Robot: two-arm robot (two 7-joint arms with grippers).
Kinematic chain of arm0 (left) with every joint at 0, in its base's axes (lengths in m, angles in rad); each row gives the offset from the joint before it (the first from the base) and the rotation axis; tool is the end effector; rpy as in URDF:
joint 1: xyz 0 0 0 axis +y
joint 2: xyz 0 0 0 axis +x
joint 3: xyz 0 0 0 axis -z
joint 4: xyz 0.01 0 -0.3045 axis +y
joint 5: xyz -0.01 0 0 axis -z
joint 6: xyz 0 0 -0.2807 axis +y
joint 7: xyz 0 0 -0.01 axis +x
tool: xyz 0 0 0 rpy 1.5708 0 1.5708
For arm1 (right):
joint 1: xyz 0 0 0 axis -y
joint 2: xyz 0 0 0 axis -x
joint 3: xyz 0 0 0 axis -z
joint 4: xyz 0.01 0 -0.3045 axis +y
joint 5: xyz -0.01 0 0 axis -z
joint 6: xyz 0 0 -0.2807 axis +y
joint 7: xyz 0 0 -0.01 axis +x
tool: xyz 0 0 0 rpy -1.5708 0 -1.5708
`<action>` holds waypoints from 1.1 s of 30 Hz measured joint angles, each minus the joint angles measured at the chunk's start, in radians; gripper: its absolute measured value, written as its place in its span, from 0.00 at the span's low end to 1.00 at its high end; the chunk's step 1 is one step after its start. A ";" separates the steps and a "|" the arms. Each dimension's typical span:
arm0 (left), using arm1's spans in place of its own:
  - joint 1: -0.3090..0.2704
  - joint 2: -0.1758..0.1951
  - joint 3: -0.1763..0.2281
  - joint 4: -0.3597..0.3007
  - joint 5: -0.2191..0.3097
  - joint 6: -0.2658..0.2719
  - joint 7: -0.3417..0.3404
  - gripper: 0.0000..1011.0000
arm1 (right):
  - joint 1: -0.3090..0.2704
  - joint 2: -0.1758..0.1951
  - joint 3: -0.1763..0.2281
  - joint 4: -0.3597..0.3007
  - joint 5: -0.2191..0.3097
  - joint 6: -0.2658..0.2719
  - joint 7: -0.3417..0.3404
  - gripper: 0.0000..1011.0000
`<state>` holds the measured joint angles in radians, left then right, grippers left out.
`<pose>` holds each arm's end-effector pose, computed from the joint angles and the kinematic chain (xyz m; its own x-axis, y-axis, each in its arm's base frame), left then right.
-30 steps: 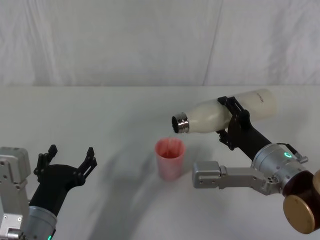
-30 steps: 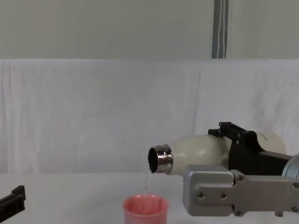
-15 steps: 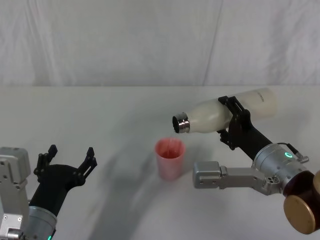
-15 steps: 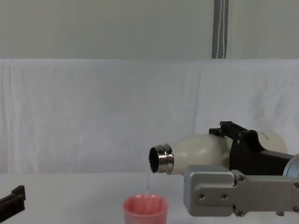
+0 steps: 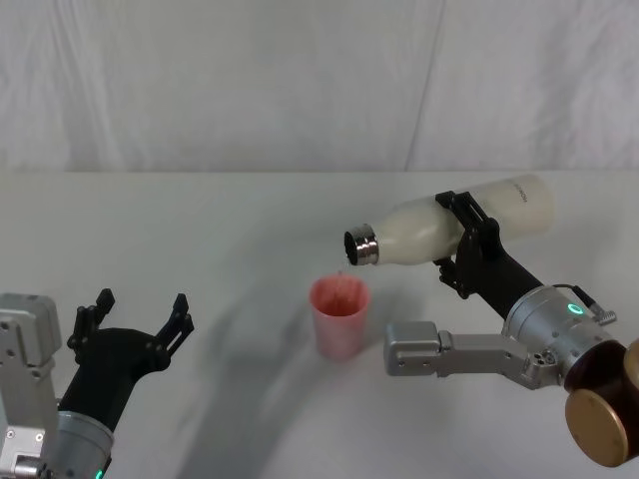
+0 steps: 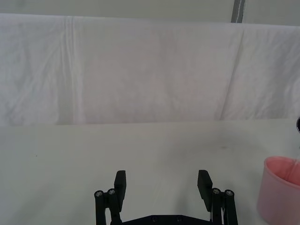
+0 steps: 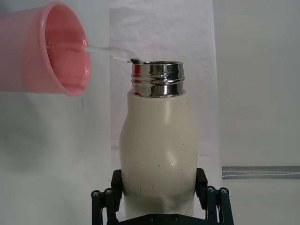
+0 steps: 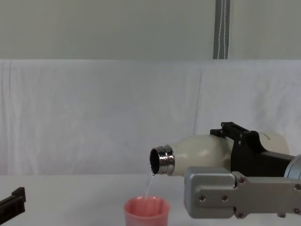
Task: Grasp the thermos with one hand and pour water into the cup lid.
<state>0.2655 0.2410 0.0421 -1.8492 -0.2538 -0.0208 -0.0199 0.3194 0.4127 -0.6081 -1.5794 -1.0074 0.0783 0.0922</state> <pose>0.2213 0.0440 -0.2987 0.1245 0.9917 -0.0326 -0.9921 0.1240 -0.0176 0.3461 0.0316 -0.2593 0.0669 -0.0237 0.9975 0.8850 0.4630 -0.0483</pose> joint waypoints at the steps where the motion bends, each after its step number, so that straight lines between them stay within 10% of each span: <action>1: 0.000 0.000 0.000 0.000 0.000 0.000 0.000 0.99 | 0.000 0.000 0.000 0.000 0.000 0.000 0.000 0.94; 14: 0.000 0.000 0.000 0.000 0.000 0.000 0.000 0.99 | -0.003 -0.002 0.002 -0.002 0.007 -0.001 0.000 0.94; 33: 0.000 0.000 0.000 0.000 0.000 0.000 0.000 0.99 | -0.037 -0.047 0.061 0.022 0.159 -0.051 0.000 0.94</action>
<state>0.2655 0.2410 0.0421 -1.8492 -0.2538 -0.0208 -0.0199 0.2826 0.3653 -0.5473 -1.5577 -0.8482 0.0268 0.0922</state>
